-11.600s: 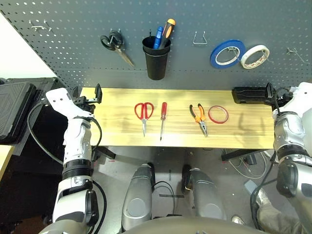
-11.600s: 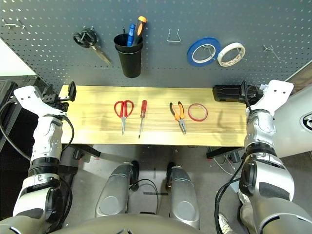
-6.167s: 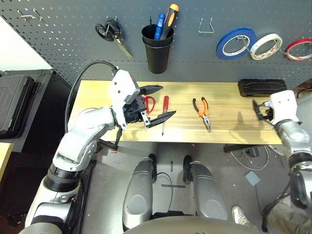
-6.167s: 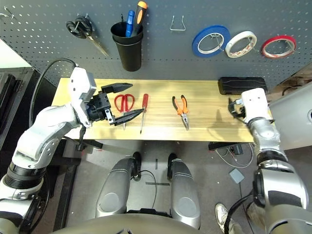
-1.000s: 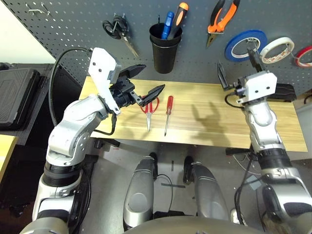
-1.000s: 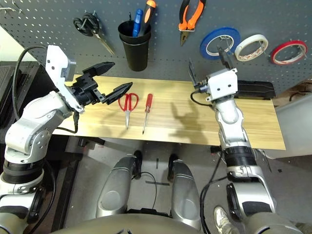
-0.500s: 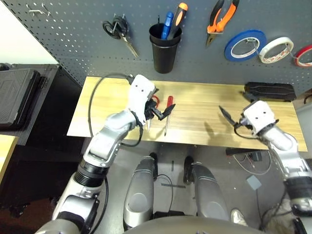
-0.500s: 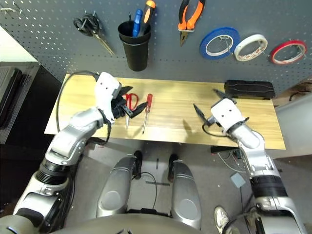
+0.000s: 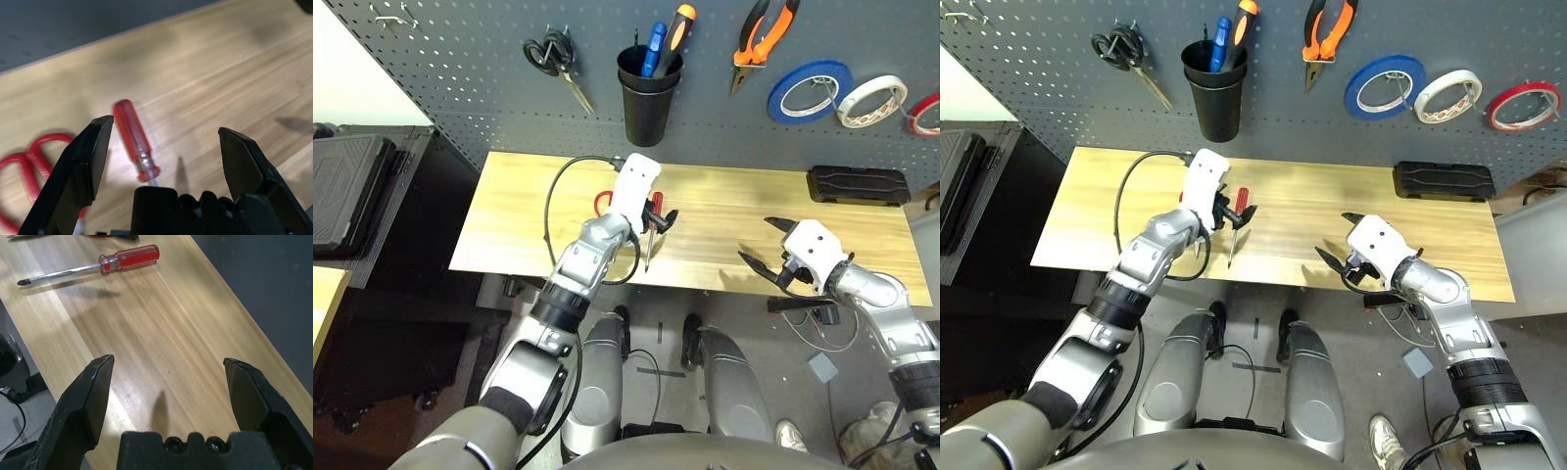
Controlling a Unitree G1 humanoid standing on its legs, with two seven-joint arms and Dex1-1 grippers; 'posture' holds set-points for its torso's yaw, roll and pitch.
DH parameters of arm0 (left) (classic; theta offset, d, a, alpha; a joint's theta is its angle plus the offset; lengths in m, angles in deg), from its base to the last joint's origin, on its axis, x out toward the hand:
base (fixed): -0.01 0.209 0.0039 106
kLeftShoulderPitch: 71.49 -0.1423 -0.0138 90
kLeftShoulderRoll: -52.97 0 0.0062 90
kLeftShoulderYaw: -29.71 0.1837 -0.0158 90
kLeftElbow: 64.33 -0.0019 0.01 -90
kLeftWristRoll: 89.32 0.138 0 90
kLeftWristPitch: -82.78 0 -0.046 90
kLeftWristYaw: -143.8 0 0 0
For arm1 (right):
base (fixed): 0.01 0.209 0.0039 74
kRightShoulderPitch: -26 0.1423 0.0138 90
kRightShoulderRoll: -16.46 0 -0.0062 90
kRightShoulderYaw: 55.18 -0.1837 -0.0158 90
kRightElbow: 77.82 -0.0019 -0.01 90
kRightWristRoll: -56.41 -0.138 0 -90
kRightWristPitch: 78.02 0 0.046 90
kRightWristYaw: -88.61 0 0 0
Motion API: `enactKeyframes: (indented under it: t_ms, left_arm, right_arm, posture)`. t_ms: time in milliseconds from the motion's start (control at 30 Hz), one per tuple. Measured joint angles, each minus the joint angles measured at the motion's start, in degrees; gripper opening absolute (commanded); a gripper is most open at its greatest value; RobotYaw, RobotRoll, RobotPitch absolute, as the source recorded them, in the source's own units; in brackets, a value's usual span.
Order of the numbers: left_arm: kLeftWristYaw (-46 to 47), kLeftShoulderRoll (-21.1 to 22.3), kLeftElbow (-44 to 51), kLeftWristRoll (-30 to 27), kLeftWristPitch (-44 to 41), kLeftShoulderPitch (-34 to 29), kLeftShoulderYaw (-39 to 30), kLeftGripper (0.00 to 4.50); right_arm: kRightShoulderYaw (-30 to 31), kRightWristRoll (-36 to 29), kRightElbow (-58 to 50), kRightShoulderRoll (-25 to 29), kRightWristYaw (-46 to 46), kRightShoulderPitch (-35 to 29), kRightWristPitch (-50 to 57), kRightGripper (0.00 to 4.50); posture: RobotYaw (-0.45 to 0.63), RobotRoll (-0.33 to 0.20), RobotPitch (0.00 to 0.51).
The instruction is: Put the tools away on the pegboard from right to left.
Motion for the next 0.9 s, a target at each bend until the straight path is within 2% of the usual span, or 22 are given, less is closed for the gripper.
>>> enactKeyframes:
  t_ms: [333,567,667,900]
  left_arm:
    - [6.54,-2.7,-25.93,2.41,9.67,9.37,-4.84,4.5]
    - [6.73,-5.16,-33.58,3.12,13.34,11.24,-6.96,4.5]
    - [6.52,-6.25,-35.8,3.16,14.25,11.8,-7.8,3.89]
    - [7.59,-6.23,-39.4,3.34,15.33,11.88,-10.09,1.25]
  right_arm:
    - [-0.09,0.41,-3.84,0.24,0.18,-0.62,2.44,4.48]
    - [-0.23,0.38,-7.23,1.26,0.21,-2.01,4.81,4.48]
    - [-0.42,0.31,-9.05,2.31,0.27,-2.29,6.06,4.5]
    - [-1.65,-0.77,-14.1,4.7,1.16,-4.33,9.26,4.5]
  posture:
    - [0.13,0.0,0.3]
    - [0.1,0.0,0.305]
    - [0.08,0.0,0.307]
    - [0.06,0.0,0.307]
